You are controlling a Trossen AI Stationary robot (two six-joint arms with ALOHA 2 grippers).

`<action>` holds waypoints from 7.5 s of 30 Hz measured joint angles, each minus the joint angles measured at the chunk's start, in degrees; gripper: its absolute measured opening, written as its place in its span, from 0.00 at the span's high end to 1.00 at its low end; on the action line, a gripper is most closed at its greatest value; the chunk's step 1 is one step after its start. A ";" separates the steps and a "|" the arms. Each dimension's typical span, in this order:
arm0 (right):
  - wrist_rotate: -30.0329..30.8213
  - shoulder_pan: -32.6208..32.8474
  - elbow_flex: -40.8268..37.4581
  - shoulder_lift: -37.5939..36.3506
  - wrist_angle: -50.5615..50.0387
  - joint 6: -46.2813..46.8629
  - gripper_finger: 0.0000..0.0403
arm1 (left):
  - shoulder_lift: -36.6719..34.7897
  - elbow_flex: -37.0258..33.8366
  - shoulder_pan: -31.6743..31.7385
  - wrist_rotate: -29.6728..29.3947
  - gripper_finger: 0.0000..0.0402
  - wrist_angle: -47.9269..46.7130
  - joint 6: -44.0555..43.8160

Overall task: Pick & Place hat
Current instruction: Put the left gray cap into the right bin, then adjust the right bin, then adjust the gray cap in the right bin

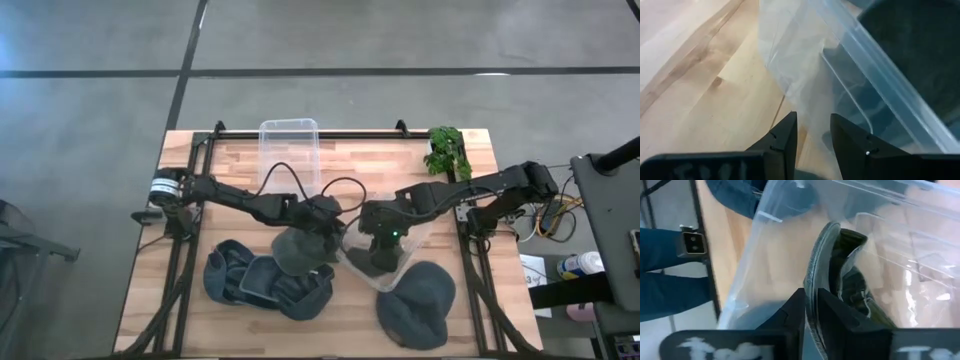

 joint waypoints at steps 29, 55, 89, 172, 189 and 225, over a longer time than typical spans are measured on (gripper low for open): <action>3.41 -4.20 -0.39 -0.15 -6.45 -1.62 0.96 | 2.37 3.83 -11.21 -10.95 0.73 -7.39 -22.87; 8.10 0.12 -0.61 2.18 1.41 18.77 0.97 | 22.02 21.84 -17.98 -21.10 0.73 12.32 -8.99; 17.56 5.00 -0.83 -8.97 -3.09 23.76 0.61 | 23.17 27.30 -18.23 -34.60 0.73 8.26 5.71; 27.73 -3.32 5.55 -10.91 -24.95 -47.52 0.62 | -0.63 2.89 -13.96 -39.44 0.73 -4.73 13.11; 26.55 0.06 6.07 0.18 -21.50 -55.02 0.64 | -0.69 2.81 -14.67 -39.91 0.73 -6.81 9.18; 27.06 5.13 5.51 -1.20 -21.59 -8.46 0.97 | -0.97 2.78 -13.19 -44.44 0.73 -3.40 23.66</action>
